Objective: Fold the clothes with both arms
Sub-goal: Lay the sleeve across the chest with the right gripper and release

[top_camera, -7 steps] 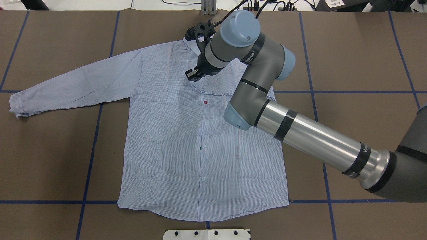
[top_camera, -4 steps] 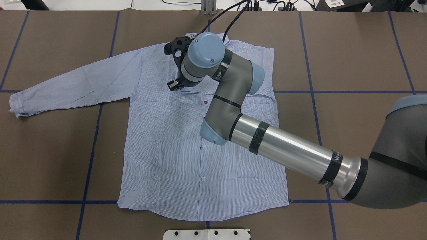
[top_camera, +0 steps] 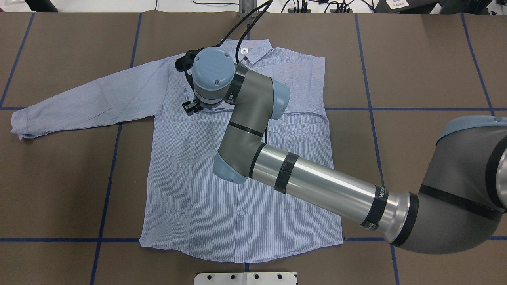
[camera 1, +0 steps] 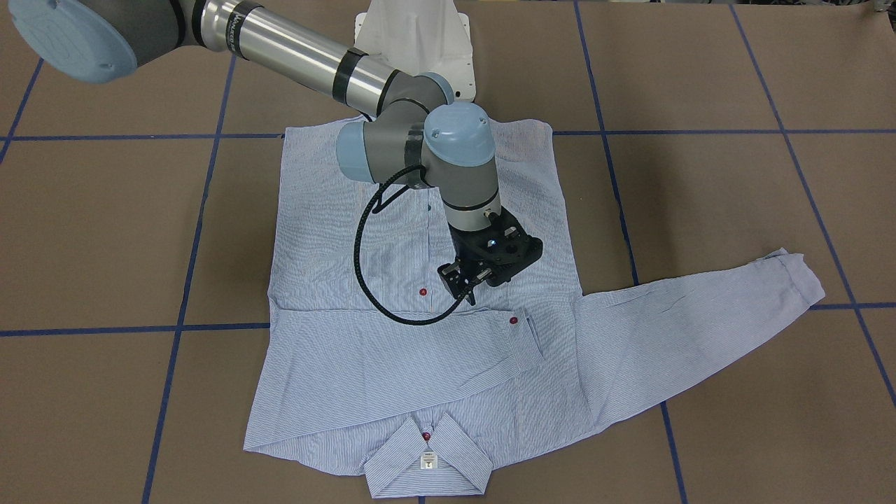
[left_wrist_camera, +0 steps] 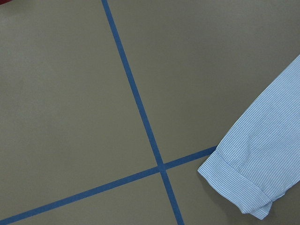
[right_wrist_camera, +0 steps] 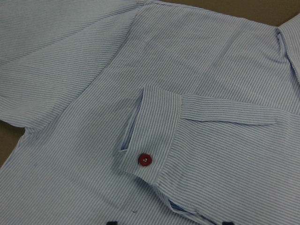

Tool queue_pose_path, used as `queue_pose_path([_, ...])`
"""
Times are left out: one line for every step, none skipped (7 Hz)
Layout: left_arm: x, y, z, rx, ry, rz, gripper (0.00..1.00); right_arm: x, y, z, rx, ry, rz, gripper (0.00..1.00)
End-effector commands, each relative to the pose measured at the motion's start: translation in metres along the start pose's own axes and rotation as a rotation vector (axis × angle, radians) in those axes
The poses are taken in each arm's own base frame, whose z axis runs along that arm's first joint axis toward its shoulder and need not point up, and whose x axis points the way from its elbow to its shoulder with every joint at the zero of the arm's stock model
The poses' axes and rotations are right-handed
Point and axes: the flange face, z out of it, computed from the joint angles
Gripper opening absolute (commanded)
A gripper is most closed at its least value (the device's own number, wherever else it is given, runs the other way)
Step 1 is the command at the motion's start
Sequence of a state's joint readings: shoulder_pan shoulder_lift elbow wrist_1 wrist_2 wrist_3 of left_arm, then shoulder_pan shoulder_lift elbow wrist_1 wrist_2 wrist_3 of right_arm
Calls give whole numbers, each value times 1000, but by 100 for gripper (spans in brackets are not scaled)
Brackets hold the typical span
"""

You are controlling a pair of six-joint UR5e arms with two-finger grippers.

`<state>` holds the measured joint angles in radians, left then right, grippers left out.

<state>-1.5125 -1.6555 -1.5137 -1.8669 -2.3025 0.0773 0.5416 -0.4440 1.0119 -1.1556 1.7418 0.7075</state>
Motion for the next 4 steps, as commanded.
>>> queue_pose_path([3,-4,-4,36,-1,-71,100,4,3,-11,-7,0,47,99])
queue_pose_path([4,-3,2,95,7,-161,100,7,2,-28,-67,33,66,99])
queue_pose_path([19,1,32,108,33,-201,100,15,-1,-50,-139,50,97,99])
queue_pose_path([35,4,54,121,62,-288,100,25,2,-63,-180,54,119,99])
